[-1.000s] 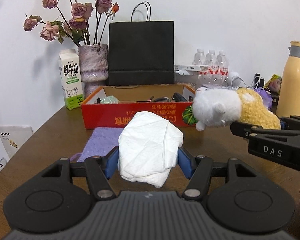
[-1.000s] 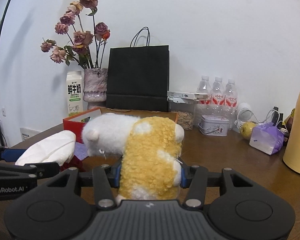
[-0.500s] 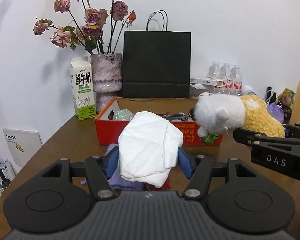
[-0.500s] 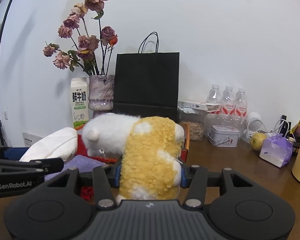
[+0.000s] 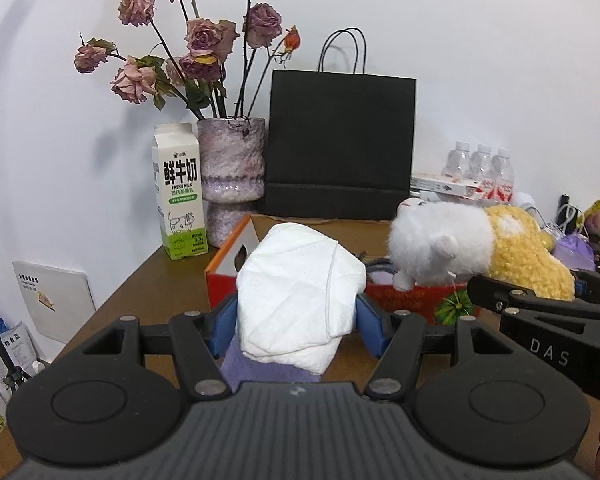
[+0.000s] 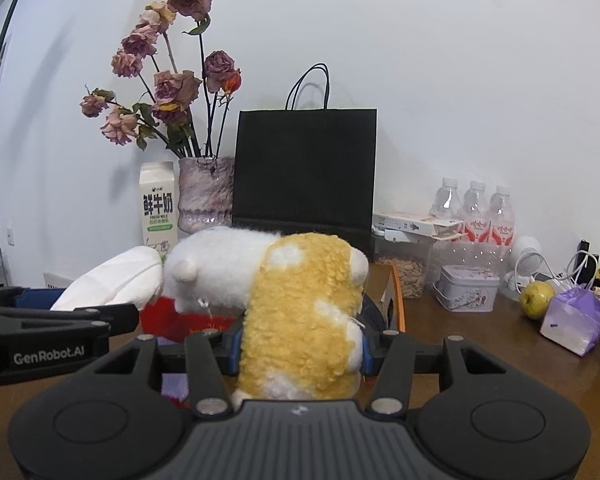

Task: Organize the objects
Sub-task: 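Carry the white cloth and plush sheep with both tools over the red box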

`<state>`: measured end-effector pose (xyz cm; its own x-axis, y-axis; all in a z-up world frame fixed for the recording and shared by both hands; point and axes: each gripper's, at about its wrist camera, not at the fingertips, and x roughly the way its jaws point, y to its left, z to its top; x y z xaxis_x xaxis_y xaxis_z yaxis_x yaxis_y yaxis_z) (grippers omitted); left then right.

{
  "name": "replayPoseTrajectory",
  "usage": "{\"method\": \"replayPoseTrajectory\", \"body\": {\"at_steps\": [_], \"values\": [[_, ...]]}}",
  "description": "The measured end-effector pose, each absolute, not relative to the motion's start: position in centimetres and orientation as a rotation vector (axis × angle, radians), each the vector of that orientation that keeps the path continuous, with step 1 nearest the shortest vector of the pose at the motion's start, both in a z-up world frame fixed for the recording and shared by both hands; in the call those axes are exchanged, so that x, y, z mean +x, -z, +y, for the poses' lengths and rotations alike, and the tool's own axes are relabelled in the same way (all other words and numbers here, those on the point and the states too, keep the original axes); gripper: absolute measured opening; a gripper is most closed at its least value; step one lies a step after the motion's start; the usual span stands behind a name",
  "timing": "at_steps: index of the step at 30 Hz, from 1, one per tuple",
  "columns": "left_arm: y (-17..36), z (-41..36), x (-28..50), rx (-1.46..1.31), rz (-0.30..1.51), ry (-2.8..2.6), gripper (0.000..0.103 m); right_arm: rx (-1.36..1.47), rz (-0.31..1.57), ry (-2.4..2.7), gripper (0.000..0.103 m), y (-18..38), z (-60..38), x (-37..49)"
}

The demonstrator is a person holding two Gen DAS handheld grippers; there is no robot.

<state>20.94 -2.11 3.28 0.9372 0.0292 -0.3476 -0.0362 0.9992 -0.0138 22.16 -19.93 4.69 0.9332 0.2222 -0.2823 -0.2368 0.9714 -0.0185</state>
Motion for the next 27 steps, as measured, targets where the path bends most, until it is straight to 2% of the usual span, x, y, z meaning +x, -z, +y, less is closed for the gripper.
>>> {"method": "replayPoseTrajectory", "body": {"at_steps": [27], "values": [[-4.6, -0.9, 31.3, -0.045, 0.346, -0.103, 0.063, -0.011, 0.300, -0.214, 0.049, -4.6, -17.2, 32.0]]}}
